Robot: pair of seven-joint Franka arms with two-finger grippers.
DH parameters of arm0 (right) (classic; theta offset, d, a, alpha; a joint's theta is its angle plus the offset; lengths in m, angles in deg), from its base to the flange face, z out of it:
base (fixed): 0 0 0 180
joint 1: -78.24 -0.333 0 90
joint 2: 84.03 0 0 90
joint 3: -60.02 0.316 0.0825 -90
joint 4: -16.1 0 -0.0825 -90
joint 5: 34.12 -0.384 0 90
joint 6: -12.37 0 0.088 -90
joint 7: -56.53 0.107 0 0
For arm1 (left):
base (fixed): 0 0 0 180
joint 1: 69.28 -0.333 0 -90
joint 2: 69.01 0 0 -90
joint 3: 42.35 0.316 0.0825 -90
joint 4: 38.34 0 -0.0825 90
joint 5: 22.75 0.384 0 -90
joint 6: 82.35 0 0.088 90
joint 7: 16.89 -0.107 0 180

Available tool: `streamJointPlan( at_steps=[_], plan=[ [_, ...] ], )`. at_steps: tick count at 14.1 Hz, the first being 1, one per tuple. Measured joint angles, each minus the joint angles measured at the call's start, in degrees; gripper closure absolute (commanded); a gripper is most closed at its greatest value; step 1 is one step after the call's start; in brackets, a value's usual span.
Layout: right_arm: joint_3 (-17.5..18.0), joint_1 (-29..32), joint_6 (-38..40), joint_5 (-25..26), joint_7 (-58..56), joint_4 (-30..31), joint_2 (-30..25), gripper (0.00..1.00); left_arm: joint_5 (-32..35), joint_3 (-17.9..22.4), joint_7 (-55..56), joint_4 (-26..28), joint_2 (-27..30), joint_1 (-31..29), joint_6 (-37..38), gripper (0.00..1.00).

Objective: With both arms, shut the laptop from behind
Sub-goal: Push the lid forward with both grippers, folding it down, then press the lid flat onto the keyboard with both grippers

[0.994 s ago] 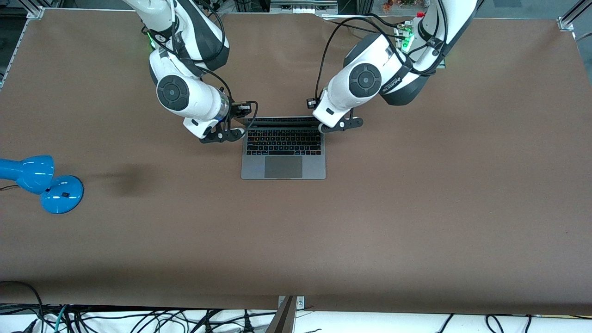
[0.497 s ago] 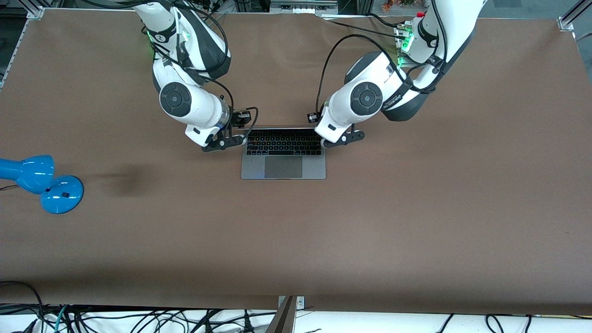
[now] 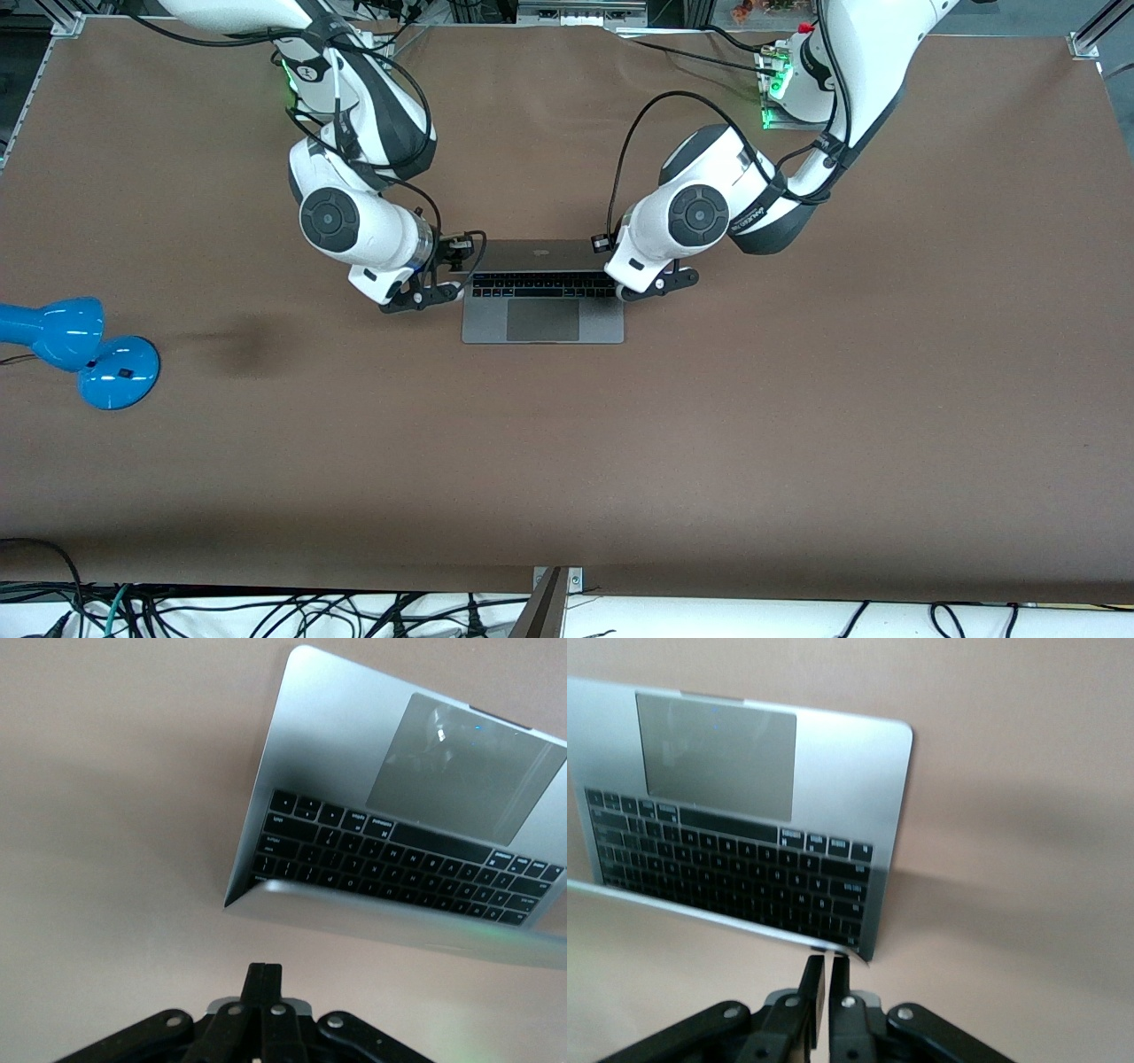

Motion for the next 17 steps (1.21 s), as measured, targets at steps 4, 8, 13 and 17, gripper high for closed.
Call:
streamJointPlan(
  at_steps=[4, 8, 13, 17],
  plan=[
    [-0.1, 0.0, -2.5, 0.3, 0.0, -1.5, 3.2, 0.91, 0.5, 0.5, 0.0, -0.7, -1.8, 0.1, -1.9, 1.0],
    [-0.4, -0.1, -4.1, 2.0, -0.1, -3.8, 6.7, 0.91, 2.7, 1.5, 1.0, -2.9, -4.5, 1.3, -3.3, 1.0],
    [-2.4, -2.0, -4.4, 4.1, -0.1, -8.1, 11.3, 0.91, 4.5, 7.0, 2.2, -7.4, -8.4, 7.0, -3.7, 1.0],
    [-3.2, -3.0, -4.5, 4.1, -0.1, -9.7, 12.9, 0.91, 4.6, 9.2, 2.1, -8.6, -10.7, 8.4, -6.1, 1.0]
  ],
)
